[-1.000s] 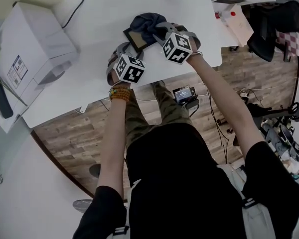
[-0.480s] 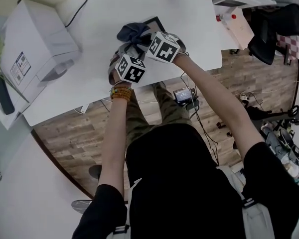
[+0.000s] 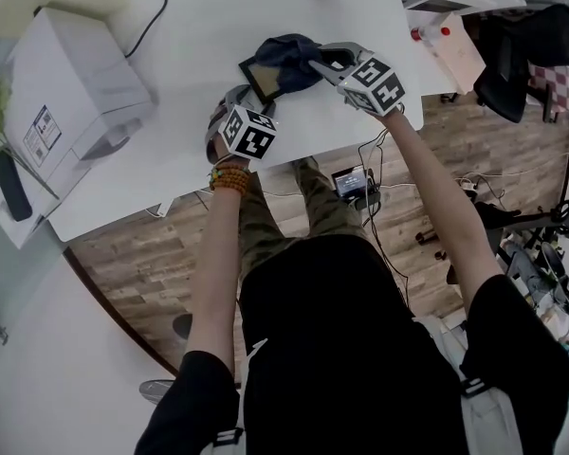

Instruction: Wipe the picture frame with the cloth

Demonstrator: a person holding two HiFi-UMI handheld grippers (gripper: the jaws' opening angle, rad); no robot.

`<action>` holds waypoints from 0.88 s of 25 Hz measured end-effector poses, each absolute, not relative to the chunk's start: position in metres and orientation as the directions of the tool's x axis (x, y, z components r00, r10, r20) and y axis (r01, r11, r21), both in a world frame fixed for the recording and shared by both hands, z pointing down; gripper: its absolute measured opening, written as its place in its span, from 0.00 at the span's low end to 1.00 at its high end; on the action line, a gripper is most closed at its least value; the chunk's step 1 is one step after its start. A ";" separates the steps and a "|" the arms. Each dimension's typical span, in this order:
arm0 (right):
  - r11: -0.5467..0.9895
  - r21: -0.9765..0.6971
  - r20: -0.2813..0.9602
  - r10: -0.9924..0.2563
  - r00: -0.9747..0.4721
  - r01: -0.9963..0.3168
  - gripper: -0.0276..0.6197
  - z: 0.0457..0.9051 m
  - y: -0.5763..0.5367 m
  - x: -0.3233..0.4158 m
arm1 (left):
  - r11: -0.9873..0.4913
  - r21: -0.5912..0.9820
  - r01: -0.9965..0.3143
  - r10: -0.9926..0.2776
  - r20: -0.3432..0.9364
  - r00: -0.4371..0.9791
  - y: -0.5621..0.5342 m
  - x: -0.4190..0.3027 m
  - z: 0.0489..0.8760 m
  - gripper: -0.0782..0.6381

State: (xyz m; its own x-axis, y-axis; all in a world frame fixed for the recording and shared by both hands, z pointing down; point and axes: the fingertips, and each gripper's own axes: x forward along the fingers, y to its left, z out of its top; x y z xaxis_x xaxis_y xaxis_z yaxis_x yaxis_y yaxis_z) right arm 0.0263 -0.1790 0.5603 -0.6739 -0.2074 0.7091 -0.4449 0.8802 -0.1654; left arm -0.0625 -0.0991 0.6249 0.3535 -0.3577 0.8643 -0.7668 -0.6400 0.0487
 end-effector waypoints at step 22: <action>0.880 -0.358 0.579 -0.054 -0.814 -0.313 0.15 0.537 -0.161 -0.065 | -0.661 0.048 -0.749 -0.347 0.865 0.362 -0.098 -0.062 0.624 0.46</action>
State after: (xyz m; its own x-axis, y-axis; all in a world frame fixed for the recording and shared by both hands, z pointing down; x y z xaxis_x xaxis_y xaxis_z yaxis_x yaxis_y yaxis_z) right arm -0.0647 -0.1609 0.5371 -0.8136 -0.0540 0.5789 -0.3128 0.8799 -0.3577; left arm -0.0622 -0.0980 0.6244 0.3622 -0.3469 0.8651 -0.7488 -0.6611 0.0484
